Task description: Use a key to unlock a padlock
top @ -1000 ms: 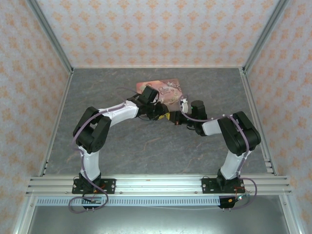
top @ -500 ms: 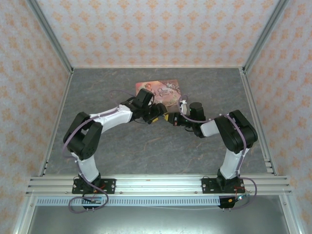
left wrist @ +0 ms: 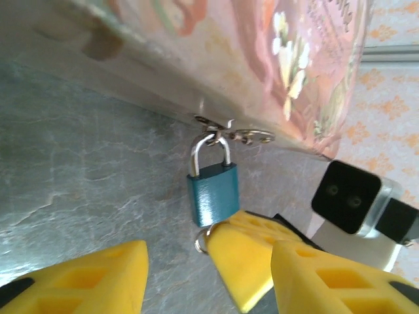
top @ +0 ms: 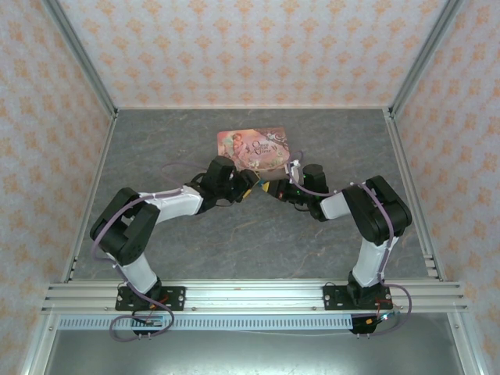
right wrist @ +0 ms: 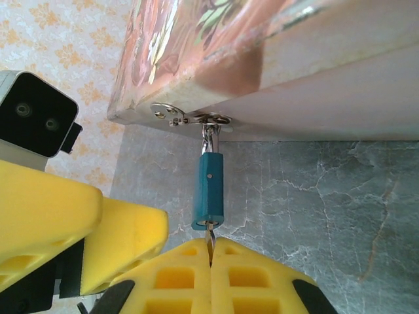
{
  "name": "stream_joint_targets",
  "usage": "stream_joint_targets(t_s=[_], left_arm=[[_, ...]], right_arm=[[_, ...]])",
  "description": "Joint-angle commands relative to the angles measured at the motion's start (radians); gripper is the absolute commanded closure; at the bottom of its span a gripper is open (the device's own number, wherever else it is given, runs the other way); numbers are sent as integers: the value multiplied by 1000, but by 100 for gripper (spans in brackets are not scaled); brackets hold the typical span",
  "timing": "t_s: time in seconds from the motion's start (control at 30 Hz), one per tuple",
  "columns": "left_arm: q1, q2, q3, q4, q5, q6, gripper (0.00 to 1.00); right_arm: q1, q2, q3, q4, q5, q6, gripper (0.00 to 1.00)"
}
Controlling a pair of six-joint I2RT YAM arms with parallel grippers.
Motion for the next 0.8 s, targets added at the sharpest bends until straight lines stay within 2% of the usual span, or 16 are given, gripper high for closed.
stream_joint_targets(t_s=[0.0,0.77], left_arm=[[4,24,9,98,-24,-36,50],[-8,126,44,160,-53,-61,63]], right_arm=[[9,17,29,88,-21,29,100],[15,27,46,86,-26,43,100]])
